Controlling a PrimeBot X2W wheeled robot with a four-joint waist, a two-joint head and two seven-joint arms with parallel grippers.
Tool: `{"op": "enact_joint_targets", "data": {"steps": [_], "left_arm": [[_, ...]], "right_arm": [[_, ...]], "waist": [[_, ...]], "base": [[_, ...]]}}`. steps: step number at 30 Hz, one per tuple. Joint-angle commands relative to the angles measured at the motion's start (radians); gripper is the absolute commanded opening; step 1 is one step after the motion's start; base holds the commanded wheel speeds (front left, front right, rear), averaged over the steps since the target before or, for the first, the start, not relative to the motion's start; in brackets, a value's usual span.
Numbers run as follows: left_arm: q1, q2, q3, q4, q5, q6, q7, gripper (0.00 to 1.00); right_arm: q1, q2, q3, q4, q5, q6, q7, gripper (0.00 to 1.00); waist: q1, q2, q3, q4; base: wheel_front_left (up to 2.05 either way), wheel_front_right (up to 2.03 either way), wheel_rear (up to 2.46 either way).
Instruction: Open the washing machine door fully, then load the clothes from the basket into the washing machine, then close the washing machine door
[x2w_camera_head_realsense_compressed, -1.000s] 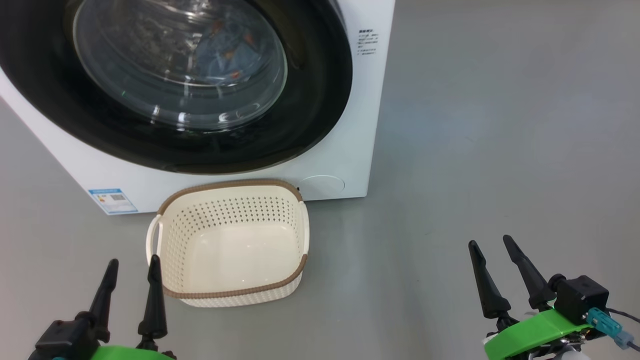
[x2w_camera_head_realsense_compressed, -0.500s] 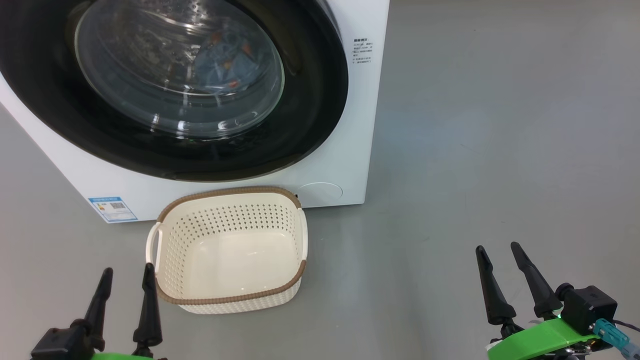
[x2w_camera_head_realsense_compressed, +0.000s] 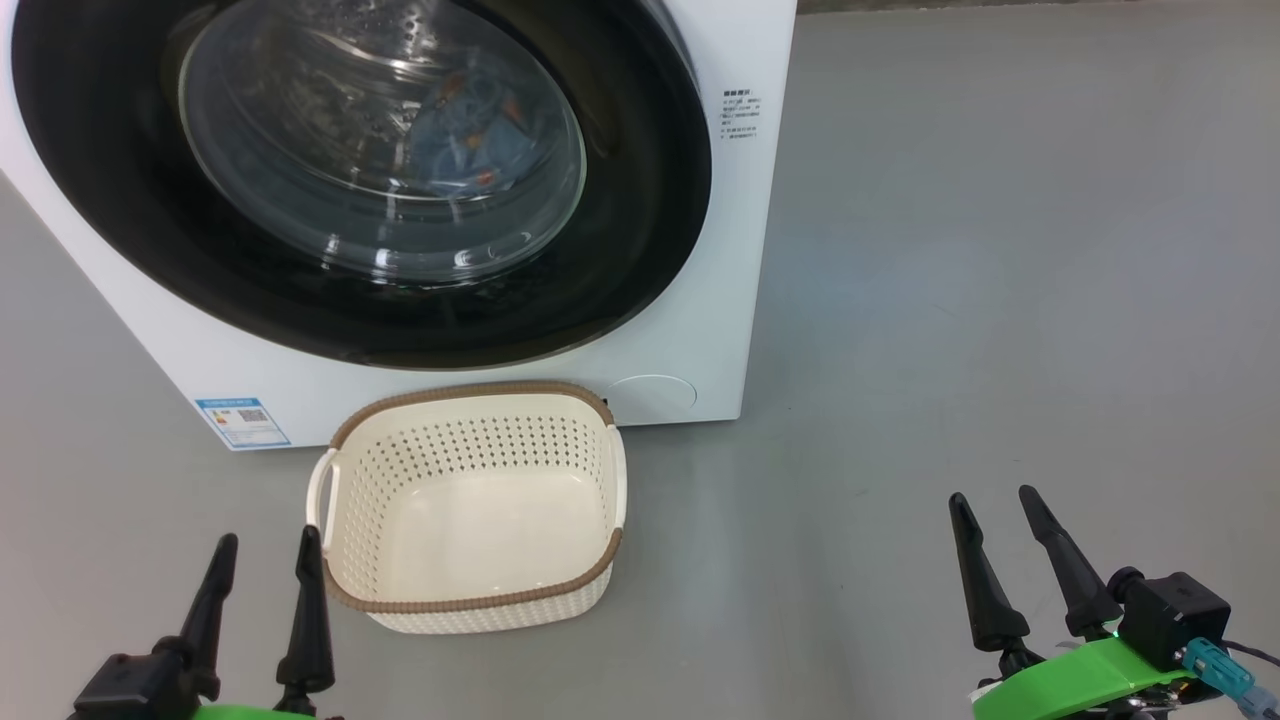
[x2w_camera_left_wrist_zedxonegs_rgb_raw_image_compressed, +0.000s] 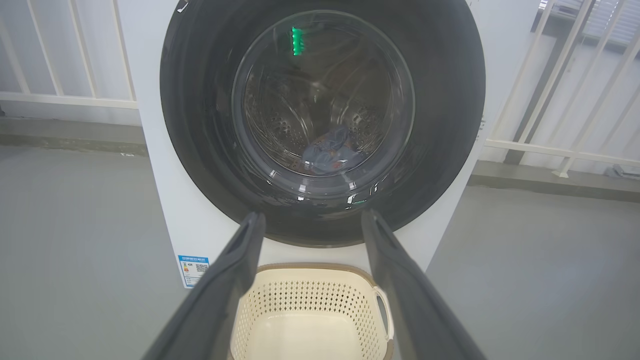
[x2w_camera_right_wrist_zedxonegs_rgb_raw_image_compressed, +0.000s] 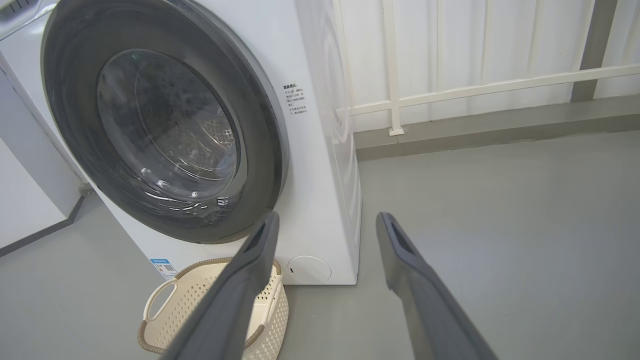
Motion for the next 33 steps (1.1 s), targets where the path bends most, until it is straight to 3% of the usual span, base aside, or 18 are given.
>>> {"op": "enact_joint_targets", "data": {"steps": [1,15,16,26,33], "left_arm": [[-0.007,0.015,0.029,-0.03,0.014,-0.002,-0.006,1.0],[0.002,0.015,0.013,-0.047,0.011,-0.002,-0.006,1.0],[0.01,0.002,-0.017,-0.017,0.0,0.0,0.0,0.0],[0.025,-0.007,-0.022,0.028,-0.082,0.0,0.016,0.0],[0.014,-0.001,-0.022,0.039,-0.164,0.0,0.033,0.0]], "right_arm": [[-0.001,-0.002,0.025,-0.02,-0.013,-0.006,-0.005,1.0],[0.0,0.004,0.038,-0.009,-0.008,-0.006,-0.005,1.0],[0.001,0.005,0.008,0.013,0.001,0.0,0.0,0.0],[0.006,0.005,0.003,0.052,0.078,0.0,0.019,0.0],[0.0,0.004,0.0,0.055,0.154,0.0,0.038,0.0]], "waist": [[0.0,0.0,-0.006,0.002],[0.0,0.0,-0.024,0.003],[0.0,0.0,-0.022,0.005],[0.0023,0.0,-0.026,0.002],[0.0001,0.0,-0.025,0.0]], "base": [[0.0,0.0,0.0],[0.0,0.0,0.0],[0.0,0.0,0.0],[0.0,0.0,0.0],[0.0,0.0,0.0]]}}
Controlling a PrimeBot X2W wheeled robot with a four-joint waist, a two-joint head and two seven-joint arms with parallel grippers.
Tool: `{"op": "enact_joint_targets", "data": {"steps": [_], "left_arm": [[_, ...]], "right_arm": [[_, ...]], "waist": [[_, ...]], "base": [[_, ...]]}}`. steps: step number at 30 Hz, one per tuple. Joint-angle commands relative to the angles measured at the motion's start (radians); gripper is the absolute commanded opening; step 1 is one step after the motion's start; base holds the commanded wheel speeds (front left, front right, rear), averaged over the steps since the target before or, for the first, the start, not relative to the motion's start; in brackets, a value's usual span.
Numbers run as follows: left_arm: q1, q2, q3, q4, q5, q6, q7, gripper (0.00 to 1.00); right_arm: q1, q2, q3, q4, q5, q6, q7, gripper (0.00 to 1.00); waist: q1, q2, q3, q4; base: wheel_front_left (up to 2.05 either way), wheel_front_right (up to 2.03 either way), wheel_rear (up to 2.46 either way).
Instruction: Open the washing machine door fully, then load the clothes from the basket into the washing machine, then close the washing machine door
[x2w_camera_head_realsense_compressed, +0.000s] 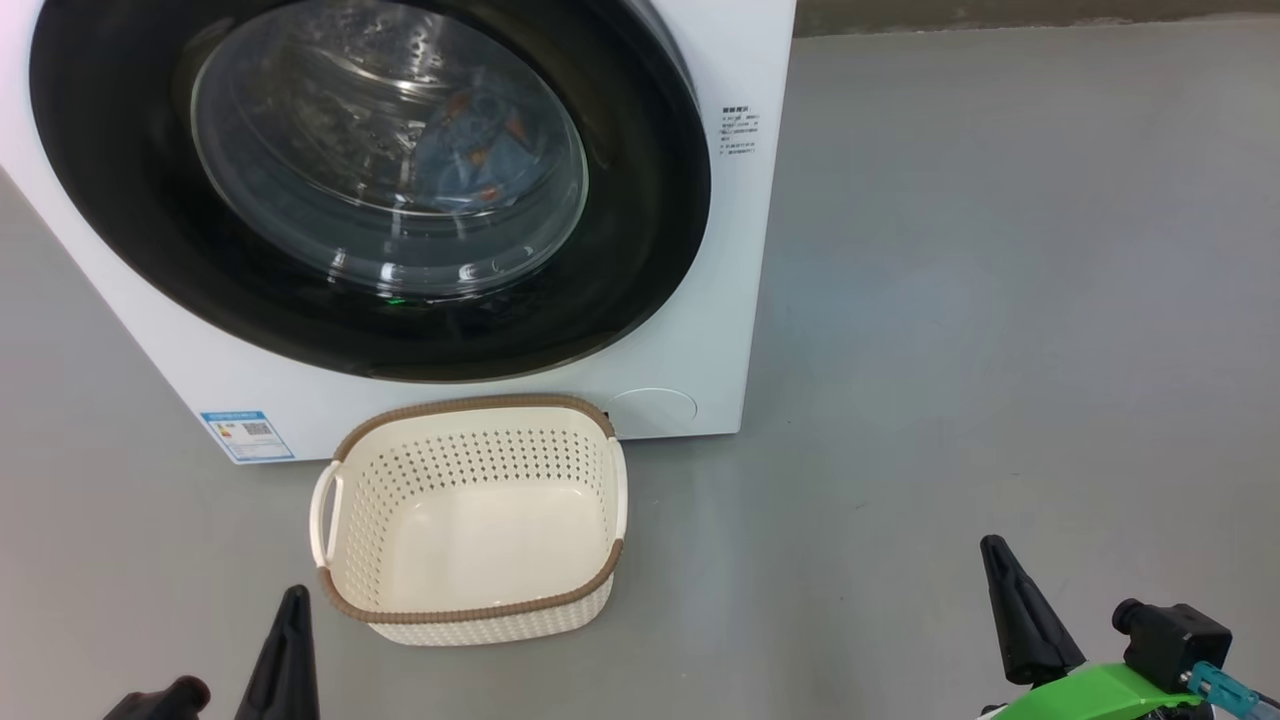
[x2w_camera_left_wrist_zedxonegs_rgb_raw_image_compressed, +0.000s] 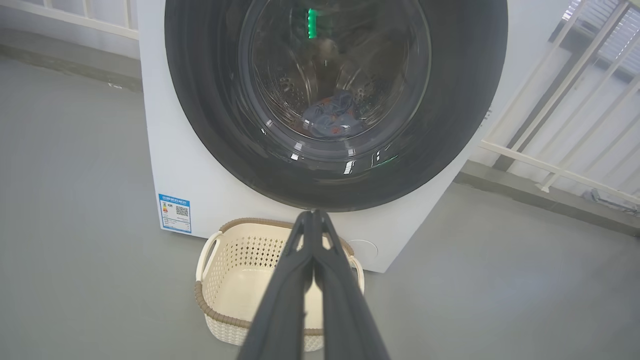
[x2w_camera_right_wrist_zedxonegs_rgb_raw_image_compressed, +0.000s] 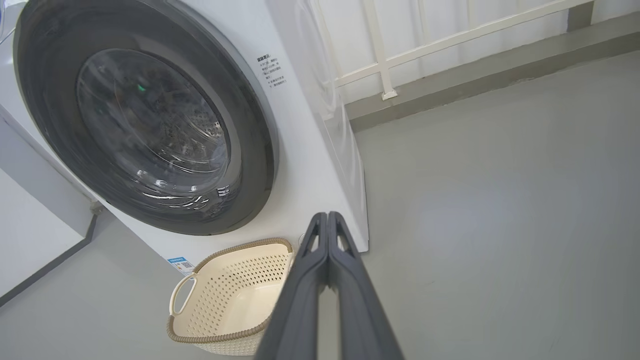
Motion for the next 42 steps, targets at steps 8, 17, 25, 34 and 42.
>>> {"op": "enact_joint_targets", "data": {"steps": [8,17,25,34,42], "left_arm": [[-0.043,0.023,0.007,-0.006,-0.125,0.0,0.027,0.0],[-0.053,0.028,0.008,0.004,-0.216,-0.001,0.047,0.0],[-0.063,0.032,0.01,0.013,-0.307,-0.001,0.067,0.0],[-0.074,0.036,0.013,0.023,-0.408,-0.001,0.092,0.0],[-0.084,0.039,0.016,0.033,-0.498,-0.001,0.114,0.0]], "right_arm": [[-0.032,-0.003,-0.007,-0.018,0.119,-0.001,0.027,0.0],[-0.037,-0.004,-0.012,-0.017,0.206,-0.001,0.049,0.0],[-0.042,-0.004,-0.018,-0.015,0.292,-0.002,0.071,0.0],[-0.048,-0.004,-0.025,-0.013,0.389,-0.002,0.097,0.0],[-0.053,-0.004,-0.032,-0.011,0.475,-0.003,0.12,0.0]], "waist": [[-0.0002,0.0,-0.002,-0.003],[-0.0003,0.0,-0.004,-0.005],[-0.0003,0.0,-0.005,-0.008],[-0.0003,0.0,-0.007,-0.011],[-0.0003,0.0,-0.009,-0.013]], "base": [[0.0,0.0,0.0],[0.0,0.0,0.0],[0.0,0.0,0.0],[0.0,0.0,0.0],[0.0,0.0,0.0]]}}
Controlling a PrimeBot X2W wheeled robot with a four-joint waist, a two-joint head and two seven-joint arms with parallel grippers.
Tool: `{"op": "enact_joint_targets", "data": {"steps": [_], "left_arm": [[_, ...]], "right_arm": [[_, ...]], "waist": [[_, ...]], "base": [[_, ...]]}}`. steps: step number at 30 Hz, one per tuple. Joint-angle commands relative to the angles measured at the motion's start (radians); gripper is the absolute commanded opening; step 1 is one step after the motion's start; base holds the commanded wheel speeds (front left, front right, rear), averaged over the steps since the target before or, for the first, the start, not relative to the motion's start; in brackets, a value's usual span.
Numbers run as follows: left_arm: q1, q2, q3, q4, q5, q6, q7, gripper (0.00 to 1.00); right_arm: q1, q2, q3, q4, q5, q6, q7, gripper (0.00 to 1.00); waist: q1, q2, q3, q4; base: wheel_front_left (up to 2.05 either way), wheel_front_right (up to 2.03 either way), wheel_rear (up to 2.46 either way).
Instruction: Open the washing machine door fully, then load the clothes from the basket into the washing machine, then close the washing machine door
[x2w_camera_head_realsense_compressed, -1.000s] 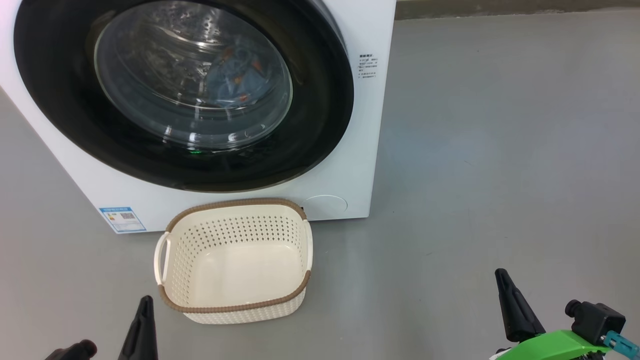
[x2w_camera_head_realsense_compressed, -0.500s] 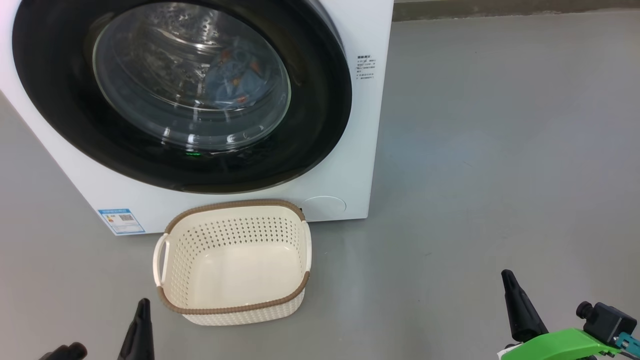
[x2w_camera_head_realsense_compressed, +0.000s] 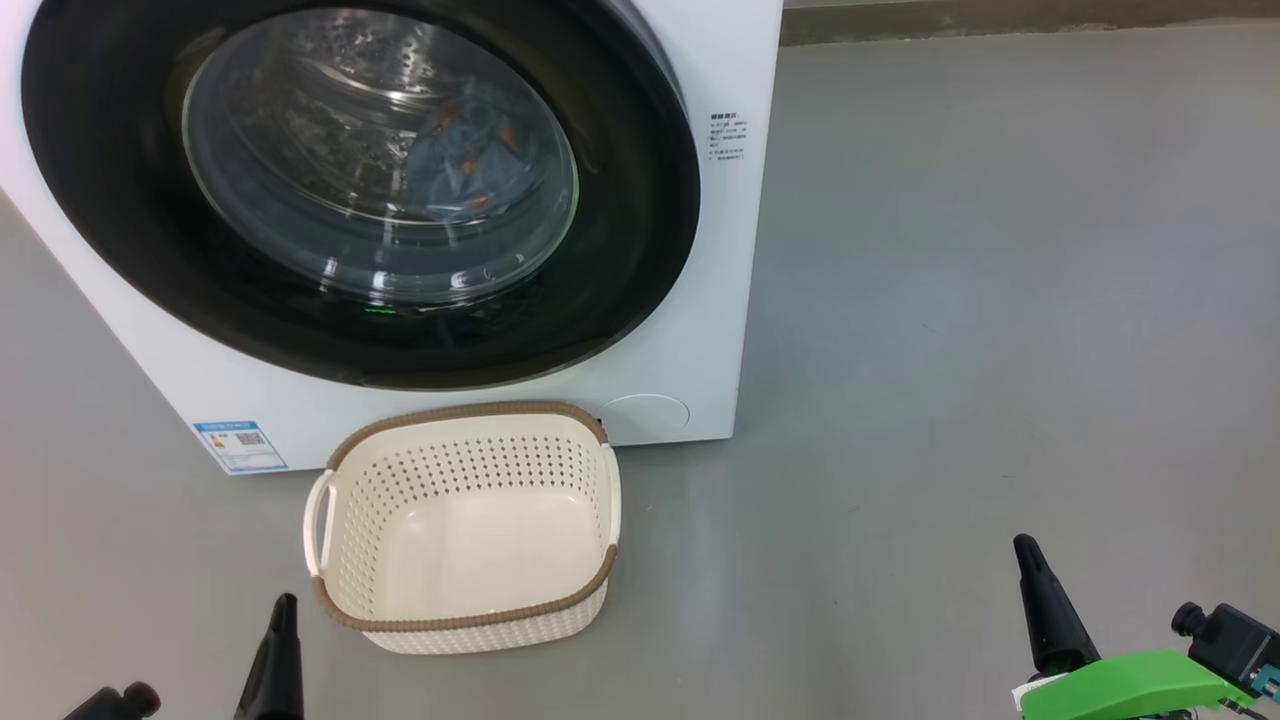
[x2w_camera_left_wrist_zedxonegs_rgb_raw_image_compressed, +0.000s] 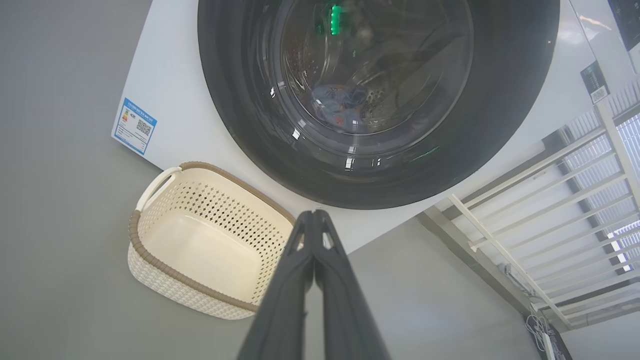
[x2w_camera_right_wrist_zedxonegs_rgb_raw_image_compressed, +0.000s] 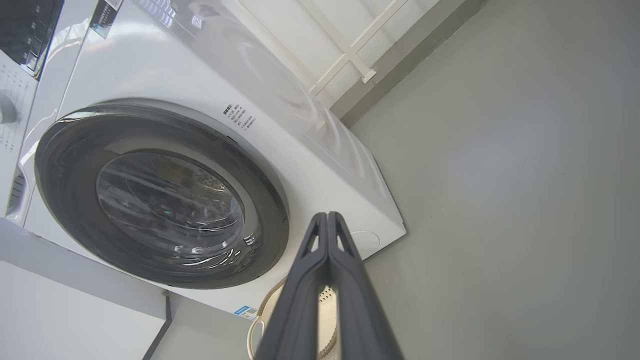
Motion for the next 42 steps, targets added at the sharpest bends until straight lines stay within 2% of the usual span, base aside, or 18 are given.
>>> {"op": "enact_joint_targets", "data": {"steps": [1,42], "left_arm": [[-0.05,0.018,0.019,-0.014,-0.033,-0.001,0.01,0.0],[-0.101,0.029,0.043,0.036,-0.475,-0.001,0.126,0.0]], "right_arm": [[-0.04,-0.004,0.004,-0.022,0.034,-0.003,0.007,0.0],[-0.066,0.0,-0.032,-0.013,0.46,-0.005,0.125,0.0]], "waist": [[0.0,-0.0001,0.0,-0.001],[0.0,-0.0001,-0.009,-0.013]], "base": [[0.0,0.0,0.0],[0.0,0.0,0.0]]}}
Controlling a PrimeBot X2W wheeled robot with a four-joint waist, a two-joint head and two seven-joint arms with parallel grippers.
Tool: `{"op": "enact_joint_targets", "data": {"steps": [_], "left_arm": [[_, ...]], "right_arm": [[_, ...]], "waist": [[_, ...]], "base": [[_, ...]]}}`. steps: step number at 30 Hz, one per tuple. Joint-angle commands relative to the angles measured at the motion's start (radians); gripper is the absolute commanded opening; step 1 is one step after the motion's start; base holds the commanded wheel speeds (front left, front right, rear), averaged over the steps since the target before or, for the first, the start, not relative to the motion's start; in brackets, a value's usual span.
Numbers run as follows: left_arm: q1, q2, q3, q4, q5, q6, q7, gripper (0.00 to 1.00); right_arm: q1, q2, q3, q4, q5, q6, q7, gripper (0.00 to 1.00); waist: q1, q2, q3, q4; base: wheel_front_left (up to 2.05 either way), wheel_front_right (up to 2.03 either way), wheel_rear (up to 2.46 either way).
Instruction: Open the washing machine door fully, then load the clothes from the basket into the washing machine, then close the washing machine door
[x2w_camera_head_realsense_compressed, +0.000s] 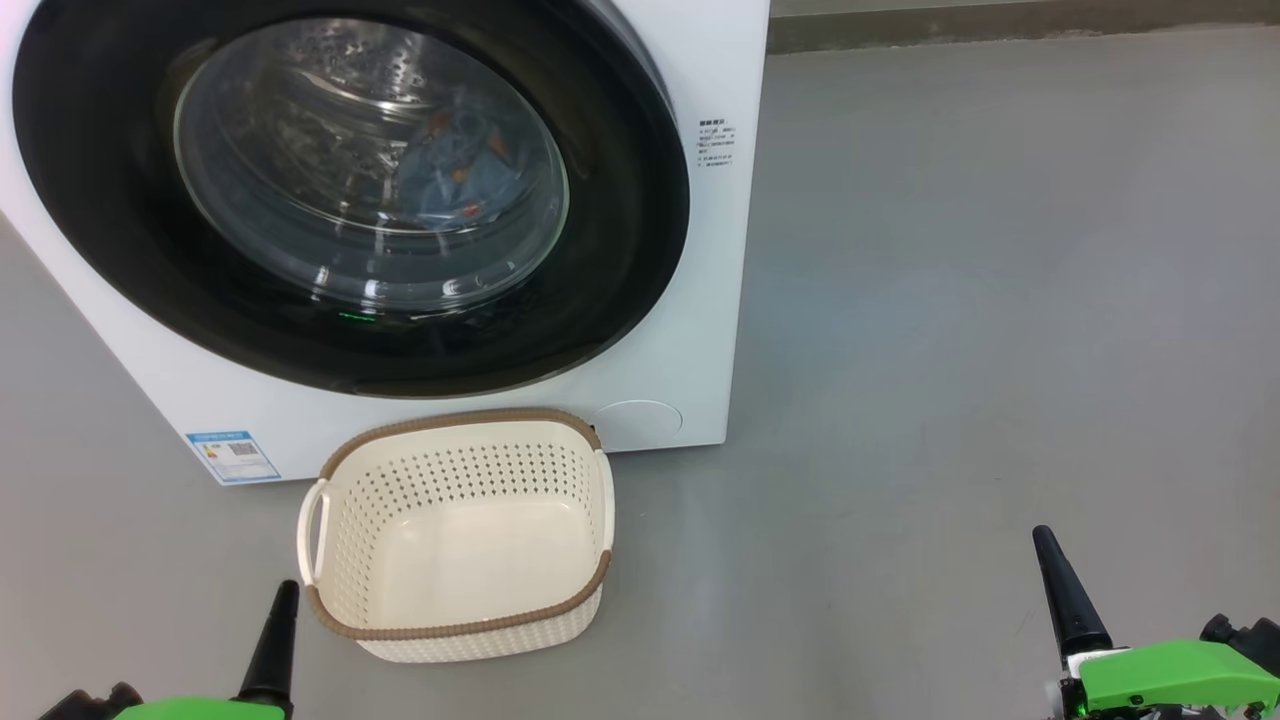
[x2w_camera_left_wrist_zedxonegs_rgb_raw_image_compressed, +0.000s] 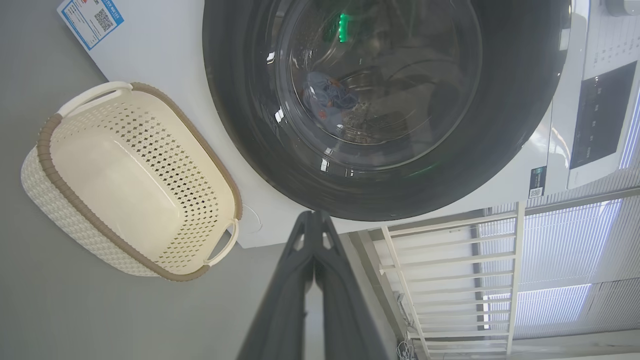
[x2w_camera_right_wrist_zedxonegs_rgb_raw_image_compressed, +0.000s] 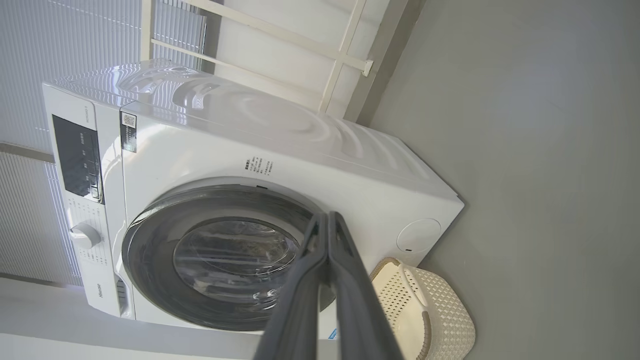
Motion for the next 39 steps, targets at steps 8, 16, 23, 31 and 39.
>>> {"op": "enact_joint_targets", "data": {"steps": [8,16,23,31,39], "left_arm": [[-0.052,0.021,0.032,-0.007,-0.109,-0.002,0.028,0.0],[-0.063,0.022,0.038,0.003,-0.196,-0.003,0.052,0.0],[-0.072,0.023,0.044,0.012,-0.272,-0.003,0.073,0.0],[-0.078,0.023,0.049,0.018,-0.328,-0.003,0.09,0.0],[-0.079,0.021,0.052,0.019,-0.325,-0.003,0.092,0.0]], "right_arm": [[-0.048,-0.001,0.002,-0.021,0.103,-0.005,0.03,0.0],[-0.053,0.0,-0.006,-0.019,0.188,-0.005,0.054,0.0],[-0.057,0.001,-0.012,-0.018,0.262,-0.005,0.075,0.0],[-0.061,0.002,-0.018,-0.016,0.316,-0.006,0.091,0.0],[-0.061,0.003,-0.019,-0.016,0.315,-0.006,0.092,0.0]], "waist": [[0.0,0.0,-0.002,-0.003],[0.0,0.0,-0.003,-0.005],[0.0,0.0,-0.005,-0.007],[0.0,0.0,-0.006,-0.009],[0.0,0.0,-0.006,-0.009]], "base": [[0.0,0.0,0.0],[0.0,0.0,0.0],[0.0,0.0,0.0],[0.0,0.0,0.0],[0.0,0.0,0.0]]}}
